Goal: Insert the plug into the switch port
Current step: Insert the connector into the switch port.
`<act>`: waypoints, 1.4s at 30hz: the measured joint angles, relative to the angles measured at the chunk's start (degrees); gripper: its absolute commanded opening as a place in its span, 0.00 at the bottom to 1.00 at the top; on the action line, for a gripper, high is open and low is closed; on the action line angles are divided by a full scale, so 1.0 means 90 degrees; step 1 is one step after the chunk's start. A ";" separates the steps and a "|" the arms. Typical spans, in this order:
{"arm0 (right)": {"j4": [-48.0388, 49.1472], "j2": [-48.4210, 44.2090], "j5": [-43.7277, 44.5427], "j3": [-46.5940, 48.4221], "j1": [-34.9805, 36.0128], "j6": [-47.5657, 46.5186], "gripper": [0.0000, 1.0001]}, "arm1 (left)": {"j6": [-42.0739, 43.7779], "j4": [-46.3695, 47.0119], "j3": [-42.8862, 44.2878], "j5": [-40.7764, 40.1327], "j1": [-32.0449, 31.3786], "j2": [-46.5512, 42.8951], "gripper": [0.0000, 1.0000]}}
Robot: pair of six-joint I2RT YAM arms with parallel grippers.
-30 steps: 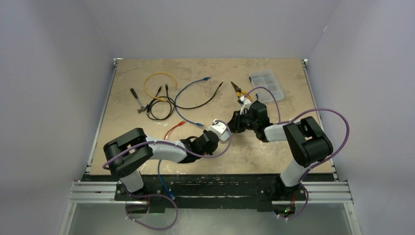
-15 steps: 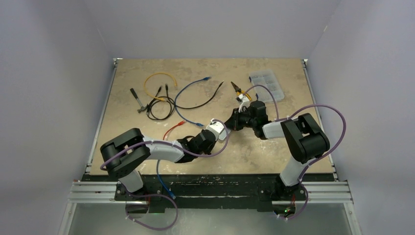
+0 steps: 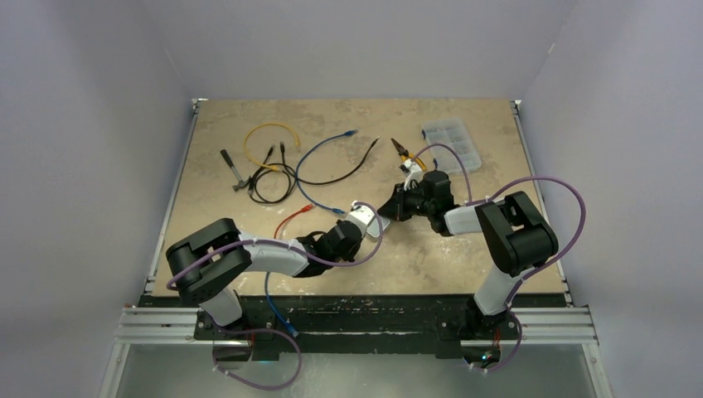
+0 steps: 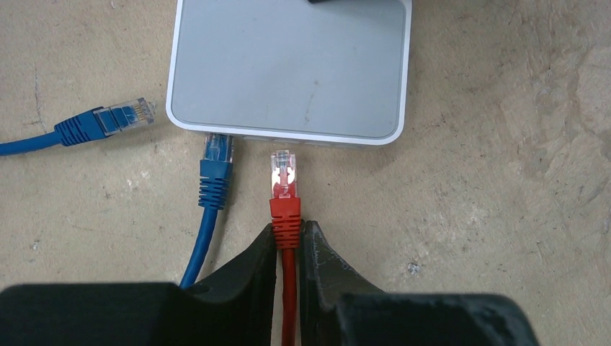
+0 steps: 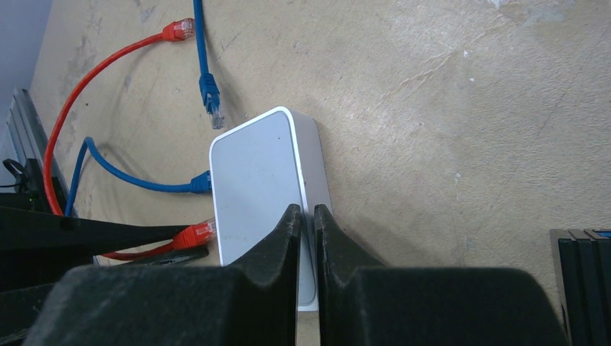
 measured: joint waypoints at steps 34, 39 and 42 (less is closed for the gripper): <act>0.0138 0.0134 -0.0168 0.0051 -0.0002 -0.0002 0.12 | 0.0119 -0.0148 0.0260 0.0007 0.0036 0.0172 0.00; 0.0194 0.0226 -0.0211 0.0124 -0.0007 -0.0010 0.11 | 0.0231 0.0379 0.0058 -0.0058 0.0036 0.0216 0.00; 0.0253 0.0282 -0.0189 0.0182 -0.0010 -0.0034 0.11 | 0.0301 0.0857 -0.0070 -0.0151 0.0036 0.0313 0.00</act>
